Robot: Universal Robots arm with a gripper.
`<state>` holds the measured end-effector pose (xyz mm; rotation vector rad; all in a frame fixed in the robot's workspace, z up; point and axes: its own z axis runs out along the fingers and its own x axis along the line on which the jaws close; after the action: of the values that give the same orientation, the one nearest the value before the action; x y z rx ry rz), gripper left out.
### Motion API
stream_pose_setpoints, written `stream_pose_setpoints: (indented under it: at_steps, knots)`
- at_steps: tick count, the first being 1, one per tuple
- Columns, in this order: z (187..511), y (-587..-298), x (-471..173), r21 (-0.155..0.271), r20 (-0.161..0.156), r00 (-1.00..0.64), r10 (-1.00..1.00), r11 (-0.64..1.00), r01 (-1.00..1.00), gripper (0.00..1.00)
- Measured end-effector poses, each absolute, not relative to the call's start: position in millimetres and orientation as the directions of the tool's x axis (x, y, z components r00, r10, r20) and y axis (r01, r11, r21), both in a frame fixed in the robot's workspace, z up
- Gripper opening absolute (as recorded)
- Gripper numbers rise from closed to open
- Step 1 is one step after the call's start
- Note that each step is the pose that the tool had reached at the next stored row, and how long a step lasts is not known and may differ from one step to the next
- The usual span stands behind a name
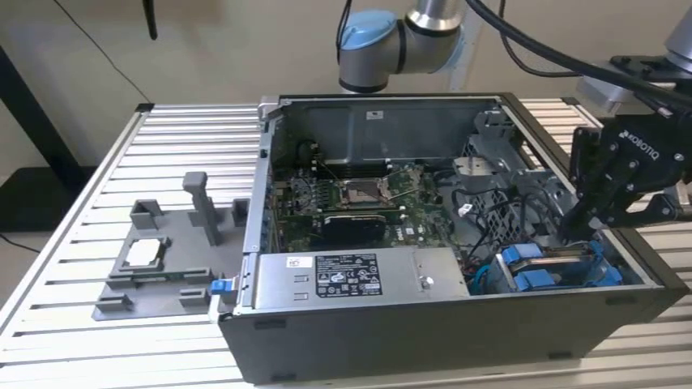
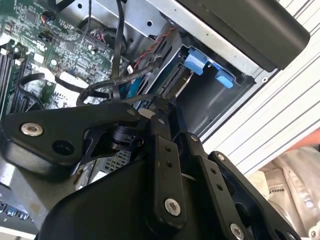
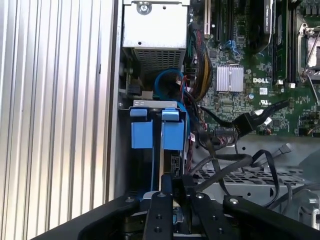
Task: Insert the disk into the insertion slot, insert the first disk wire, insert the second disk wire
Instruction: 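Insert the first disk wire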
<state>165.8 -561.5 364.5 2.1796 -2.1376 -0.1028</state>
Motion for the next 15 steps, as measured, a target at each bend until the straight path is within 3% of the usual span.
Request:
stream_pose_setpoints:
  at_steps: [5, 15]
  knots:
    - [360, -563, 173, 0.108, -0.016, 0.020, -1.000, -0.022, -0.994, 0.20]
    - [347, -566, 174, 0.085, -0.019, 0.023, -1.000, -0.025, -0.996, 0.20]
